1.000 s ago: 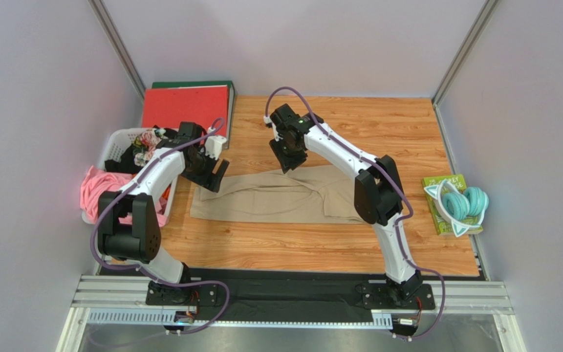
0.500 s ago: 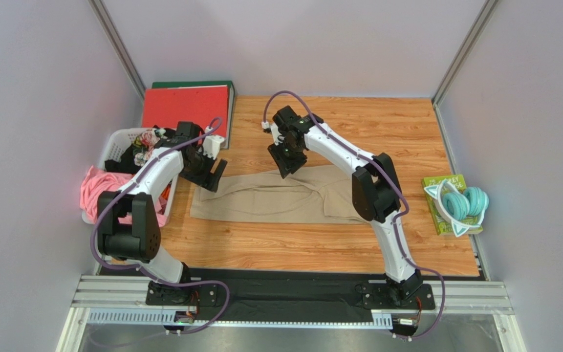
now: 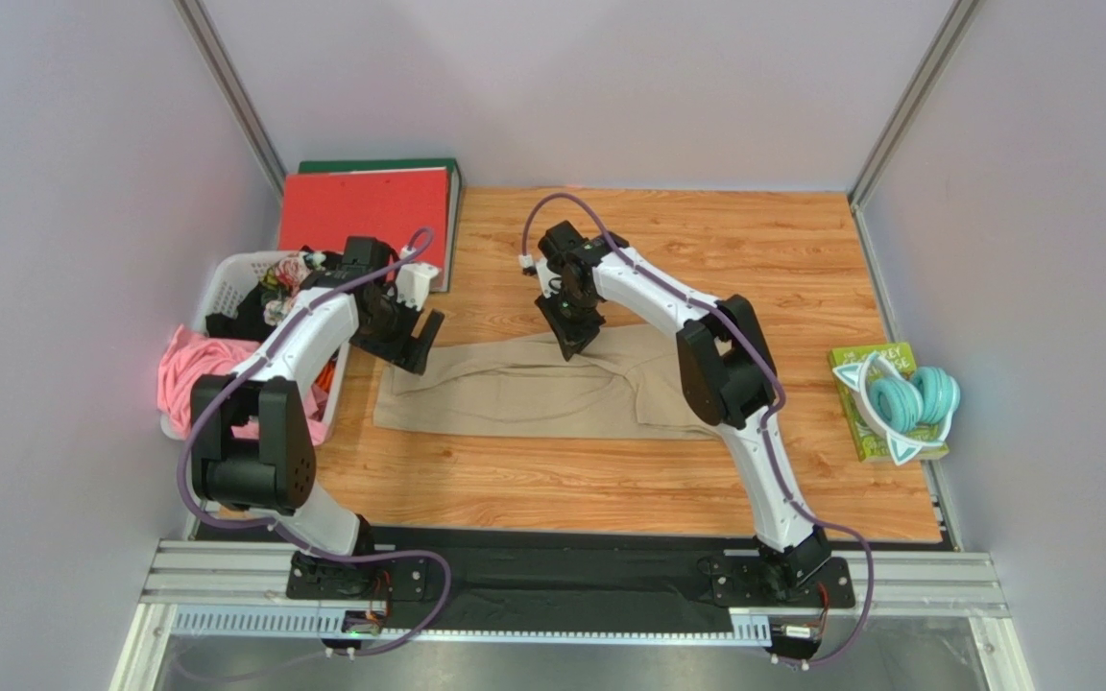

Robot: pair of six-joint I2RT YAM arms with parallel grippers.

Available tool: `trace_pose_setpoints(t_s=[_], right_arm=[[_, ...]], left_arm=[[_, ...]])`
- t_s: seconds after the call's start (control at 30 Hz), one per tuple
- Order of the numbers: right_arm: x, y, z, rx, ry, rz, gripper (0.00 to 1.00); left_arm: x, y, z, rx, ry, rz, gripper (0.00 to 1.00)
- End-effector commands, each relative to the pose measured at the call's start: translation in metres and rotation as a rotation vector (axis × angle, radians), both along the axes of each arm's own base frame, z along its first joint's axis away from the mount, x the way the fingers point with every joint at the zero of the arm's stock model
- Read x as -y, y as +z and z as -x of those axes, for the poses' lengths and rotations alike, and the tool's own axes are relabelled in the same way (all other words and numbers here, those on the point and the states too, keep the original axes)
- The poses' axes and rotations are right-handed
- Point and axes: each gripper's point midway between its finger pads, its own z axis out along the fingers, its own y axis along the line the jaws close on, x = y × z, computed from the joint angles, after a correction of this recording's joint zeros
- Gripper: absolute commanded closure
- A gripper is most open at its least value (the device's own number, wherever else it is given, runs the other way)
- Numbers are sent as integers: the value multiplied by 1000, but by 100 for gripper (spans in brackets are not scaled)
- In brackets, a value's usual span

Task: Fold and stack the t-shirts
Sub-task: Fold the tshirt

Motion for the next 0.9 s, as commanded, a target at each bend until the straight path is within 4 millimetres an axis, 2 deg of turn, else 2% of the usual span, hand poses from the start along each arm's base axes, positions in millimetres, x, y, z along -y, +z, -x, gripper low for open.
trace_pose_setpoints(t_s=[0.0,0.03,0.27,0.63,0.87], right_arm=[[-5,19,5,23,7,-29,83],[-5,28,6,38,10,-36,82],[-7,37,27,32,14,-21,76],[-13,27,65,8,63,49,73],[-3,14,77,-16,54,92,65]], left_arm=[[0,8,-10,27,-10,6,16],[0,9,-10,28,-12,9,16],[0,11,-9,36,-13,9,16],[1,8,-6,24,-17,12,16],[1,10,-6,30,-22,10,16]])
